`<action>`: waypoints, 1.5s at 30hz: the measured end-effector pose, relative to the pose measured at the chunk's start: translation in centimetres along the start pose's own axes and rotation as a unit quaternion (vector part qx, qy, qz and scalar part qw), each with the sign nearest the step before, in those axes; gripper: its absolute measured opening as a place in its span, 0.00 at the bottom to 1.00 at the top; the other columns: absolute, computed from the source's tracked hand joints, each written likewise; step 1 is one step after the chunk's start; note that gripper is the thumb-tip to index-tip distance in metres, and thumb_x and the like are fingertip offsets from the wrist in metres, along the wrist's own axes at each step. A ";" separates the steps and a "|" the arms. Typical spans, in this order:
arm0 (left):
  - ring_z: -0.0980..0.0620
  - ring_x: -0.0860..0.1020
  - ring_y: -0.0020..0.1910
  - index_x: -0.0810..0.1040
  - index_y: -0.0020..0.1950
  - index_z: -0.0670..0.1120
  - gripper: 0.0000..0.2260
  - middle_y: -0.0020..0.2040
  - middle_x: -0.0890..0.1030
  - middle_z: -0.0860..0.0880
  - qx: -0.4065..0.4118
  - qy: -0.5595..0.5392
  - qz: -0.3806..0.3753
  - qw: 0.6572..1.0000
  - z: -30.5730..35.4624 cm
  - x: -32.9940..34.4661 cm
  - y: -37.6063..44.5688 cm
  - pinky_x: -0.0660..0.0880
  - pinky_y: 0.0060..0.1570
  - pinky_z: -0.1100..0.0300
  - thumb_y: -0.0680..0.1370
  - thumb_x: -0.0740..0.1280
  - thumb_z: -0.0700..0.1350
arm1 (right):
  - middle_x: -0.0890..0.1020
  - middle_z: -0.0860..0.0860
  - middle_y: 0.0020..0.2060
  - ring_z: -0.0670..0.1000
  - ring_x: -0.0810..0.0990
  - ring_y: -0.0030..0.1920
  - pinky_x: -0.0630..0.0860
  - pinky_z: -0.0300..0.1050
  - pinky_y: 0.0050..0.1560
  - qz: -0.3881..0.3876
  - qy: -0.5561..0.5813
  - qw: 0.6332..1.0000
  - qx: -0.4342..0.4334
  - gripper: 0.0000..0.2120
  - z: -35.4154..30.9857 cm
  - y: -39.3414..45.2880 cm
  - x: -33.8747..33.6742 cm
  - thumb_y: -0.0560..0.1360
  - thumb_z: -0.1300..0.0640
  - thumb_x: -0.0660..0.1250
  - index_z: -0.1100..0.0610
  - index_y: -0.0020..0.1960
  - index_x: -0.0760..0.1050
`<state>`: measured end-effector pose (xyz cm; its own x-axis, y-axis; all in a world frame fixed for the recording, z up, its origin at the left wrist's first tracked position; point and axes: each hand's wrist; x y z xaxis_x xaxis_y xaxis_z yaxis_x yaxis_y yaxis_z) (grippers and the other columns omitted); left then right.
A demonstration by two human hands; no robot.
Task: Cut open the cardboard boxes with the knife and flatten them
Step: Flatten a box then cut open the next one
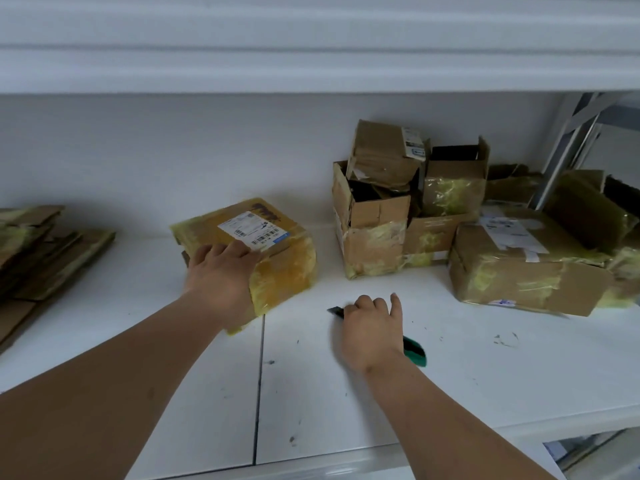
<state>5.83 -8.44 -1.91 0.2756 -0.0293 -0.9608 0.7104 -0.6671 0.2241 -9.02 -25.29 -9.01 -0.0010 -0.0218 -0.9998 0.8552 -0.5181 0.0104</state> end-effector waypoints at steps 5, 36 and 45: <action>0.46 0.74 0.63 0.77 0.65 0.55 0.19 0.63 0.77 0.53 -0.022 -0.049 0.053 0.997 -2.5 0.7 -0.9 0.60 0.68 0.53 0.77 0.62 0.40 | 0.71 0.50 0.67 0.55 0.66 0.69 0.40 0.58 0.77 0.047 0.115 0.992 -0.025 0.25 -1.6 0.4 -0.2 0.74 0.57 0.59 0.52 0.71 0.67; 0.49 0.67 0.71 0.63 0.76 0.57 0.41 0.74 0.65 0.54 -0.044 -0.178 -0.232 0.955 -9.7 -2.5 -1.0 0.67 0.69 0.52 0.63 0.63 0.64 | 0.80 0.50 0.44 0.56 0.76 0.49 0.67 0.46 0.50 0.139 0.297 0.945 0.022 0.11 -10.5 0.6 -0.7 0.72 0.63 0.63 0.53 0.49 0.80; 0.47 0.52 0.79 0.52 0.79 0.57 0.30 0.80 0.51 0.52 0.052 -0.063 -0.036 0.996 -7.0 1.4 -1.8 0.51 0.75 0.42 0.76 0.50 0.58 | 0.58 0.57 0.76 0.58 0.55 0.77 0.45 0.59 0.77 -0.012 0.078 0.985 0.154 0.26 -4.9 -1.4 0.5 0.79 0.56 0.50 0.60 0.77 0.54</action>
<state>9.44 -2.08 -2.56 0.1379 -0.0671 -0.9882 0.6529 -0.7441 0.1416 -7.63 -20.36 -9.63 0.0809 0.1120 -0.9904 0.6574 -0.7529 -0.0314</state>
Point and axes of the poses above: each hand's wrist, its own y-axis towards the middle knuckle, its own x-axis out of the palm, z = x × y
